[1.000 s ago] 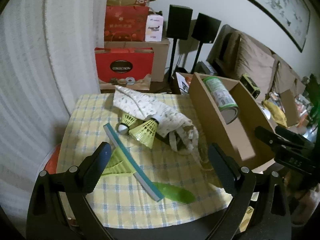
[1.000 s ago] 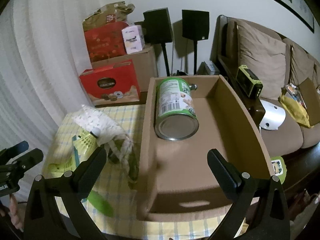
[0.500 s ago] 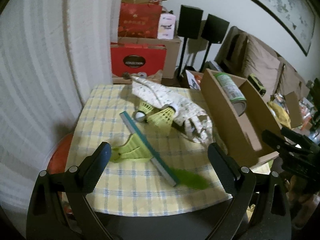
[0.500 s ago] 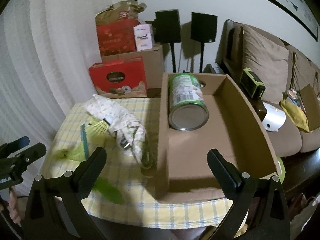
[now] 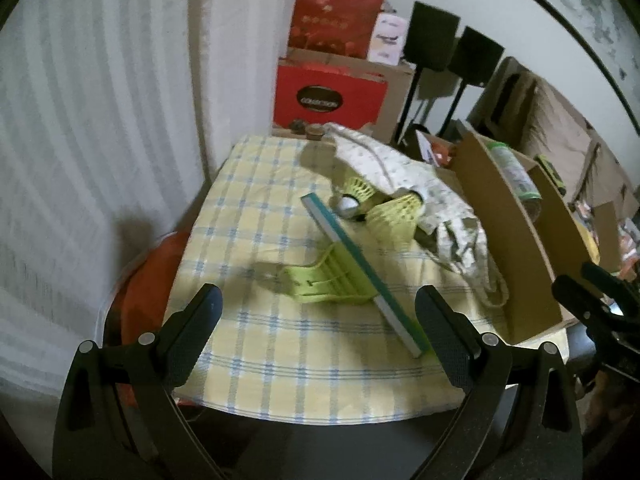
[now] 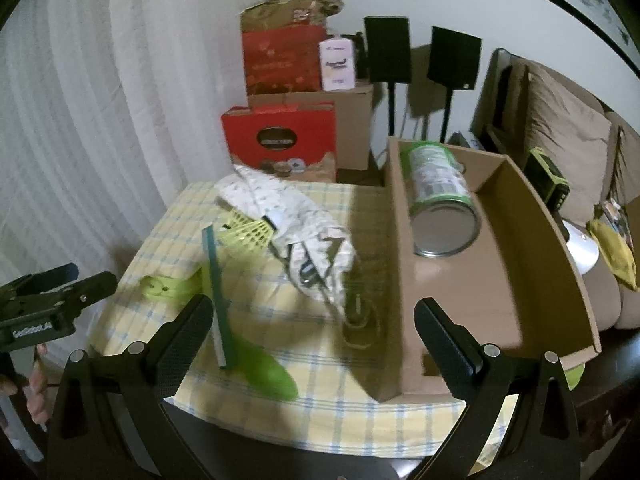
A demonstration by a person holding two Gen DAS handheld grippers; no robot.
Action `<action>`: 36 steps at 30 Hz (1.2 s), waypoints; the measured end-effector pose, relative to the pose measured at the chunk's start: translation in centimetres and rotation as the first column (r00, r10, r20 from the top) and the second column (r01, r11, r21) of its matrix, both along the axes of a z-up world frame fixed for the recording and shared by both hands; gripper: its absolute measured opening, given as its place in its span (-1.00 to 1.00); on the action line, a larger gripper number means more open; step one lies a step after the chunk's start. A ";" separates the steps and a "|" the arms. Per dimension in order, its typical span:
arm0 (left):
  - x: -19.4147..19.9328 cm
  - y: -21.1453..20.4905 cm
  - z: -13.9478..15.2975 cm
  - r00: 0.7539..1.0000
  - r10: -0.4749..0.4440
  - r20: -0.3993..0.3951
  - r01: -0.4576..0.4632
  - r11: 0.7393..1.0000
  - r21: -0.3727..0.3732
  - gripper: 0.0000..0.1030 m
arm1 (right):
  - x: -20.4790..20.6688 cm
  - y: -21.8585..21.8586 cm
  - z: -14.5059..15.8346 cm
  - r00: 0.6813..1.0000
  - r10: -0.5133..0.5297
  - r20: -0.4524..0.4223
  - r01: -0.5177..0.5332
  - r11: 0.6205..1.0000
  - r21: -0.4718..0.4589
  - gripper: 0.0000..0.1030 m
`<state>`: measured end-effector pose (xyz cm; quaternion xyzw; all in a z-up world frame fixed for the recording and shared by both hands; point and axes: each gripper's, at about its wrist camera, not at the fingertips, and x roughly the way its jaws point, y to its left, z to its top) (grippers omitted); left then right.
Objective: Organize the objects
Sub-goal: 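Withdraw the right gripper and move it toward the yellow shuttlecocks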
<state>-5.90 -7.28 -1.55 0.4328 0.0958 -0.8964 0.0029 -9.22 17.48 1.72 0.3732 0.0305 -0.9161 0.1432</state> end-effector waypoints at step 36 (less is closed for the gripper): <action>-15.7 -1.4 -4.6 0.991 0.010 0.136 -0.012 1.000 0.012 0.88 | -15.0 -5.4 -5.9 0.978 -0.023 0.206 0.054 0.988 -0.144 0.65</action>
